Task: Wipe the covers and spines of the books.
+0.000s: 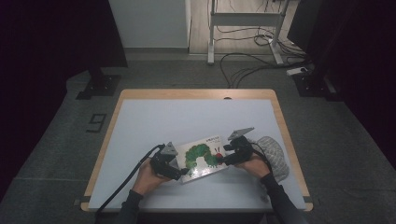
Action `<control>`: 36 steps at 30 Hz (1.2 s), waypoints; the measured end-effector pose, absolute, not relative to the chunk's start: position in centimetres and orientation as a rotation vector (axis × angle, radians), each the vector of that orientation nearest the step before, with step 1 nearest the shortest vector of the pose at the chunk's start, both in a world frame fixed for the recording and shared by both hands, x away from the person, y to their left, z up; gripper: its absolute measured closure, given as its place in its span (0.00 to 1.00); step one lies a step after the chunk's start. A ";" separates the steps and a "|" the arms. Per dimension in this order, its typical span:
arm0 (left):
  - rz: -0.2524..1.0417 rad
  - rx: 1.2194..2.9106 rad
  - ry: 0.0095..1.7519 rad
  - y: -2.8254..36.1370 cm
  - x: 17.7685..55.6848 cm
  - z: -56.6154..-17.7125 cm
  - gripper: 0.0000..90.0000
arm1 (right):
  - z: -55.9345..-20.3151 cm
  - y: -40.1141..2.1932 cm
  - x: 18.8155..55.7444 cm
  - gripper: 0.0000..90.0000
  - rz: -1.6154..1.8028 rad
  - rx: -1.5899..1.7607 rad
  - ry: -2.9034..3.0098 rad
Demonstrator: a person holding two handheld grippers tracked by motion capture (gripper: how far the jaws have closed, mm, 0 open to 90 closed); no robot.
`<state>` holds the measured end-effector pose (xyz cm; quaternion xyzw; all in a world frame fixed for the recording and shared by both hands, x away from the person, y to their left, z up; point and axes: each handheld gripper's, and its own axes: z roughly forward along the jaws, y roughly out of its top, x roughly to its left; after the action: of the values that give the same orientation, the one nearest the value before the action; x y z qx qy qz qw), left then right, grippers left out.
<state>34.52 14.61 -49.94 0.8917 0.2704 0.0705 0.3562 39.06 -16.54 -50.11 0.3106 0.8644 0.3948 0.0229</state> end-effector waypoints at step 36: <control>0.350 2.211 0.726 16.6 33.8 -45.2 0.74 | -47.2 -15.5 39.6 0.59 1.320 0.924 2.520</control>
<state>33.80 16.60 -45.16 0.8676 0.2847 0.1373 0.3839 39.61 -15.53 -47.23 0.3082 0.8400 0.4401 0.0753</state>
